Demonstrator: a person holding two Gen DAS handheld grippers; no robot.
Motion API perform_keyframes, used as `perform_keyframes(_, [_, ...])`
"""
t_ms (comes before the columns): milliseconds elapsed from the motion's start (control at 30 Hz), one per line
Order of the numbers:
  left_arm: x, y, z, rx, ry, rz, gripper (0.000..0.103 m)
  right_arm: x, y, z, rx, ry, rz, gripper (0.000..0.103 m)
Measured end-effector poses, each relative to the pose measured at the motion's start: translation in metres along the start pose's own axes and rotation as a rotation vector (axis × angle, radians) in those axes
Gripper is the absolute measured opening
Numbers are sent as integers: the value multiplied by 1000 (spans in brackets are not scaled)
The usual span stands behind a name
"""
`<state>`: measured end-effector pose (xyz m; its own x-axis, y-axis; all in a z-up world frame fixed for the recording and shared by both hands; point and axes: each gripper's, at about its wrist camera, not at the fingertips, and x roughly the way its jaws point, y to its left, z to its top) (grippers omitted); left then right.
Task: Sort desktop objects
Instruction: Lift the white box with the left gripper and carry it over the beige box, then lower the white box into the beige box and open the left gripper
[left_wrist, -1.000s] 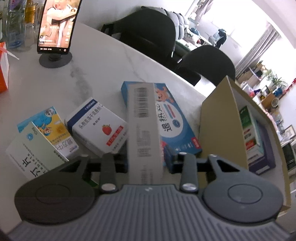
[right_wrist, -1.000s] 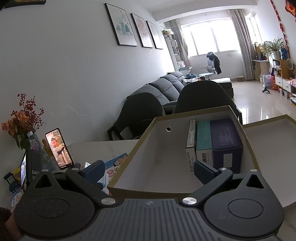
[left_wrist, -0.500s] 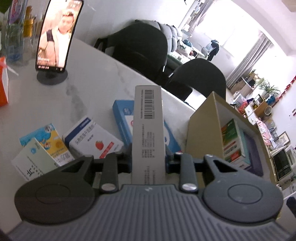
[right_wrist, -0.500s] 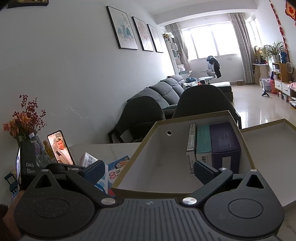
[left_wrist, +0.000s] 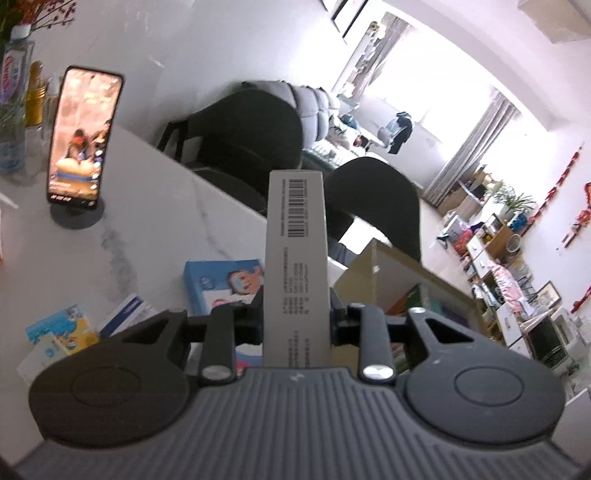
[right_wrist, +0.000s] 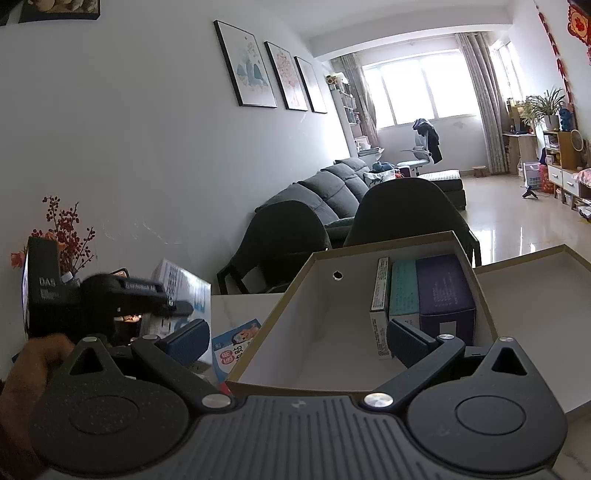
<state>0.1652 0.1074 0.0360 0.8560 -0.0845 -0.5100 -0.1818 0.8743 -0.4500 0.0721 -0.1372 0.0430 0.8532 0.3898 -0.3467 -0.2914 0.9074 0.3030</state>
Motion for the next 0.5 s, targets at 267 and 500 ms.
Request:
perform_keyframes(267, [12, -30, 0, 62, 22, -76, 27, -5, 2, 4, -13, -9, 1, 102])
perform_keyframes(500, [30, -51, -1, 116, 67, -120, 27, -12, -4, 4, -2, -13, -26, 102])
